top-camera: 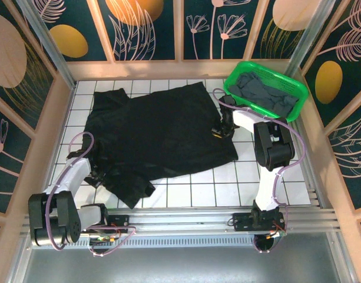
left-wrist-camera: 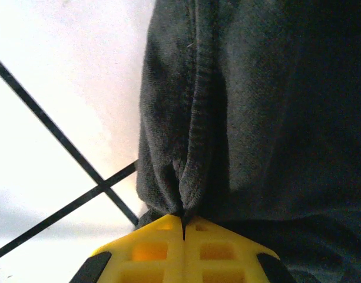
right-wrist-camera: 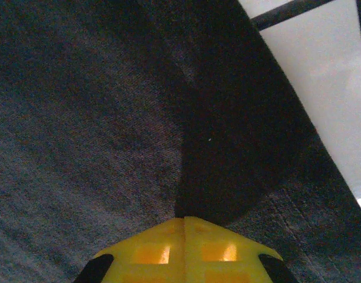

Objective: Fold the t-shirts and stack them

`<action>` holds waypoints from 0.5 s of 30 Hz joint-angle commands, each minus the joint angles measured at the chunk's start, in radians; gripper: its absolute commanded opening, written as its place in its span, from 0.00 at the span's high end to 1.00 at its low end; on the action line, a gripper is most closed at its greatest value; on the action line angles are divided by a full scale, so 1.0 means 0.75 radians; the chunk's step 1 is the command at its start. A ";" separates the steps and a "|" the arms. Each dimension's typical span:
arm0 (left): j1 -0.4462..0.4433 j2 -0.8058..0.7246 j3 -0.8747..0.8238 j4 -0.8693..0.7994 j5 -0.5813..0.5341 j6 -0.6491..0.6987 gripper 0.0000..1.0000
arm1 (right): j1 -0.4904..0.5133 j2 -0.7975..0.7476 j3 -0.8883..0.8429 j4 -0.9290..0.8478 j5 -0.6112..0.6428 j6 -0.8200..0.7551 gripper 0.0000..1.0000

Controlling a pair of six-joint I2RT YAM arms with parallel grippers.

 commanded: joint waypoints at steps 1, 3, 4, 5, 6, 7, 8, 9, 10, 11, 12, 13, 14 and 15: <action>0.009 -0.051 0.040 -0.145 -0.146 -0.046 1.00 | -0.001 0.055 -0.002 -0.089 0.065 -0.004 0.99; 0.009 -0.106 0.072 -0.235 -0.221 -0.108 1.00 | -0.011 0.057 0.002 -0.095 0.072 -0.004 1.00; 0.009 -0.133 0.081 -0.249 -0.238 -0.131 1.00 | -0.015 0.059 0.004 -0.098 0.074 -0.004 1.00; 0.009 -0.157 0.086 -0.257 -0.242 -0.156 1.00 | -0.020 0.061 0.008 -0.100 0.076 -0.004 1.00; 0.009 -0.170 0.086 -0.259 -0.240 -0.176 1.00 | -0.021 0.057 0.010 -0.100 0.078 -0.005 1.00; 0.009 -0.175 0.082 -0.262 -0.235 -0.193 1.00 | -0.023 0.057 0.012 -0.101 0.081 -0.006 1.00; 0.009 -0.173 0.079 -0.263 -0.235 -0.209 1.00 | -0.025 0.056 0.015 -0.102 0.082 -0.008 1.00; 0.009 -0.170 0.076 -0.263 -0.239 -0.214 1.00 | -0.026 0.054 0.016 -0.102 0.080 -0.010 1.00; 0.009 -0.167 0.073 -0.271 -0.259 -0.225 1.00 | -0.025 0.053 0.019 -0.104 0.076 -0.012 1.00; 0.009 -0.167 0.078 -0.286 -0.287 -0.236 1.00 | -0.025 0.052 0.022 -0.107 0.073 -0.012 1.00; 0.008 -0.171 0.083 -0.296 -0.314 -0.246 1.00 | -0.022 0.048 0.023 -0.111 0.074 -0.014 1.00; 0.008 -0.178 0.089 -0.305 -0.350 -0.260 1.00 | -0.019 0.041 0.026 -0.114 0.077 -0.016 1.00; 0.009 -0.183 0.095 -0.311 -0.381 -0.274 1.00 | -0.015 0.032 0.026 -0.114 0.084 -0.019 1.00; 0.009 -0.186 0.098 -0.313 -0.404 -0.283 1.00 | -0.012 0.026 0.027 -0.118 0.092 -0.022 1.00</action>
